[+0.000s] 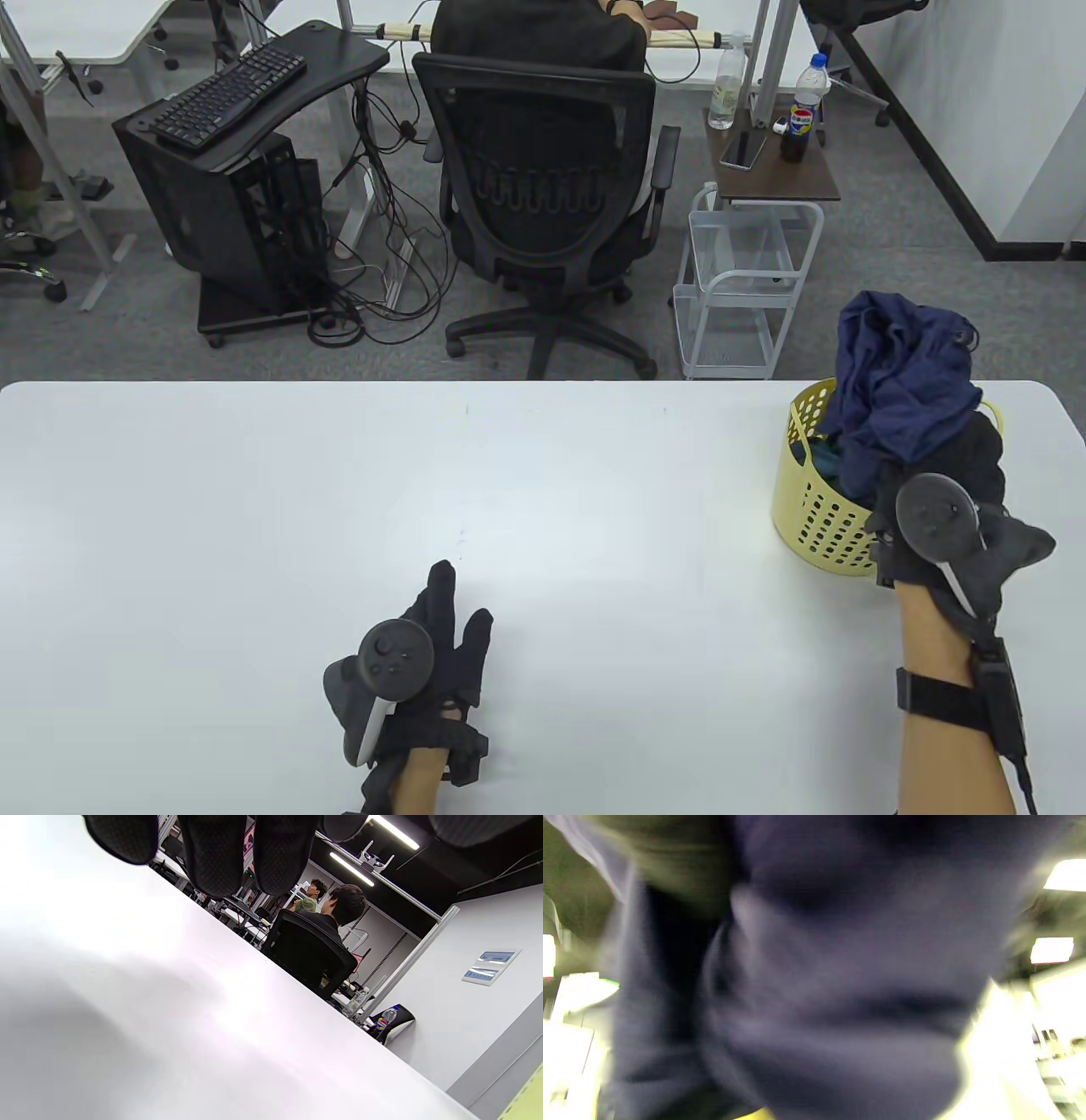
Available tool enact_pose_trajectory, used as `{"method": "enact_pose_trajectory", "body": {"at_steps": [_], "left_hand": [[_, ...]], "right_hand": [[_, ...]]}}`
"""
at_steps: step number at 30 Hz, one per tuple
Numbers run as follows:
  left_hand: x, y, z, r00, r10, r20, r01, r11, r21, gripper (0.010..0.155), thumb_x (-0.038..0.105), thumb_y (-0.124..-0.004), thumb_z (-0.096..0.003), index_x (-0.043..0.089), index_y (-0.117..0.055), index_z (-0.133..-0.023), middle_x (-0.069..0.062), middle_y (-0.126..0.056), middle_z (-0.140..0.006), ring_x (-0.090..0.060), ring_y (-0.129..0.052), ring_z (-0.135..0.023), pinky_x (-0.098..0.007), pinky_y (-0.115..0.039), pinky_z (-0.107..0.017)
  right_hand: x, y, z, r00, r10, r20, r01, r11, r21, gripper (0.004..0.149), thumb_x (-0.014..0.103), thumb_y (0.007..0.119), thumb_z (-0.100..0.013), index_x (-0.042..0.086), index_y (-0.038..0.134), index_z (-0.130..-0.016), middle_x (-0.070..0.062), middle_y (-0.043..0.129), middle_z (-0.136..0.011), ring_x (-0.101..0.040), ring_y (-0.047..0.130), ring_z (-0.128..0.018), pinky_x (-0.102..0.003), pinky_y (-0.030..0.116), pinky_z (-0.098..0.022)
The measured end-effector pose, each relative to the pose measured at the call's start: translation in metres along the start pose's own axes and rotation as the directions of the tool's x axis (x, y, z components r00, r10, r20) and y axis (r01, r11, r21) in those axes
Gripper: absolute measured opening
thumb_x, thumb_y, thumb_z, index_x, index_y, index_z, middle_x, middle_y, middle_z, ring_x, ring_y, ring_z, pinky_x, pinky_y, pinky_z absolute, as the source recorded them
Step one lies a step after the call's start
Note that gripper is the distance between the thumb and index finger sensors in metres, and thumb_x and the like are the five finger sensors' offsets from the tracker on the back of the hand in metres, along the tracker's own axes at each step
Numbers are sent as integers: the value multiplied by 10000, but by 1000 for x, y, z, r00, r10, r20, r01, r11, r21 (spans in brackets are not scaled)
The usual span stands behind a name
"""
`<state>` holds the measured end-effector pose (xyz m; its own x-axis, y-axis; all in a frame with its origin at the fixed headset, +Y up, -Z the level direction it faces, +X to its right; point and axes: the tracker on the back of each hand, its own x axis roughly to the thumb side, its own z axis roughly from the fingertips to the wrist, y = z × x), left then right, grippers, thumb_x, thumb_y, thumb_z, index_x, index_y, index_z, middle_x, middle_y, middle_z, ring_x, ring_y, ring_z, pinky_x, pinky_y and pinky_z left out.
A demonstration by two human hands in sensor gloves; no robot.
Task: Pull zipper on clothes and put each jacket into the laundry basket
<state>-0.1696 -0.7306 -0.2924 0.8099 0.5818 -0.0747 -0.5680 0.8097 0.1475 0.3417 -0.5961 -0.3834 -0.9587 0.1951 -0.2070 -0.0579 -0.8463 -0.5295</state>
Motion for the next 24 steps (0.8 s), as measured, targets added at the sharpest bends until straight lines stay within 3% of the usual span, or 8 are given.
{"method": "enact_pose_trajectory", "body": {"at_steps": [2,3,5,7,12,15,18,24], "left_hand": [[2,-1,0,999,-41,5,41,999,11,738,691,-641,-420,372,-488,-1068,9,-728,-1085,-370,-775,-948,-639,-625,-627],[3,-1,0,998,-61,6,61,998,15,736,690,-642,-420,374,-491,-1067,12,-726,-1086,-370,-775,-948,-635,-629,-627],[3,-1,0,997,-77,5,77,997,22,733,691,-638,-420,379,-491,-1066,19,-727,-1085,-362,-774,-952,-629,-632,-630],[3,-1,0,997,-75,4,75,997,16,730,687,-641,-420,376,-498,-1065,15,-730,-1084,-362,-780,-947,-628,-635,-628],[5,-3,0,997,-82,9,81,997,10,726,684,-642,-421,379,-502,-1065,18,-728,-1086,-360,-776,-952,-627,-633,-632],[10,-4,2,992,-125,36,124,992,19,725,686,-640,-420,386,-499,-1064,25,-724,-1089,-356,-772,-957,-621,-638,-634],[16,-6,6,986,-153,70,151,988,34,723,684,-642,-418,388,-502,-1062,28,-725,-1087,-353,-773,-957,-619,-640,-634],[28,-10,12,980,-155,129,153,988,20,719,678,-648,-415,389,-510,-1059,24,-725,-1088,-355,-778,-954,-622,-641,-632]], "right_hand": [[-17,36,-2,990,-108,-96,136,922,364,719,685,614,-524,284,570,-1119,50,374,-1272,-433,216,-1128,-714,272,-729],[-27,54,2,957,-186,-223,276,826,491,710,694,516,-514,274,715,-1050,83,518,-1243,-384,124,-1135,-695,127,-711],[-30,62,8,931,-271,-245,354,833,425,745,682,542,-500,177,855,-950,36,688,-1168,-339,254,-1150,-647,28,-688],[-26,57,15,960,-225,-163,259,939,227,716,703,594,-478,204,931,-866,30,839,-1073,-364,497,-1108,-669,189,-698],[7,17,35,967,-254,-28,255,965,58,652,656,648,-503,212,859,-932,-25,779,-1106,-422,547,-1073,-683,248,-703],[40,-4,58,956,-283,78,273,955,115,675,683,638,-503,273,739,-1029,-16,680,-1175,-455,458,-1097,-724,295,-701],[77,-12,94,936,-315,159,267,927,261,715,726,607,-504,346,578,-1110,5,526,-1248,-471,358,-1120,-744,301,-703],[124,32,167,894,-379,239,266,879,396,743,756,592,-493,393,470,-1131,37,468,-1266,-458,393,-1122,-712,402,-724]]}}
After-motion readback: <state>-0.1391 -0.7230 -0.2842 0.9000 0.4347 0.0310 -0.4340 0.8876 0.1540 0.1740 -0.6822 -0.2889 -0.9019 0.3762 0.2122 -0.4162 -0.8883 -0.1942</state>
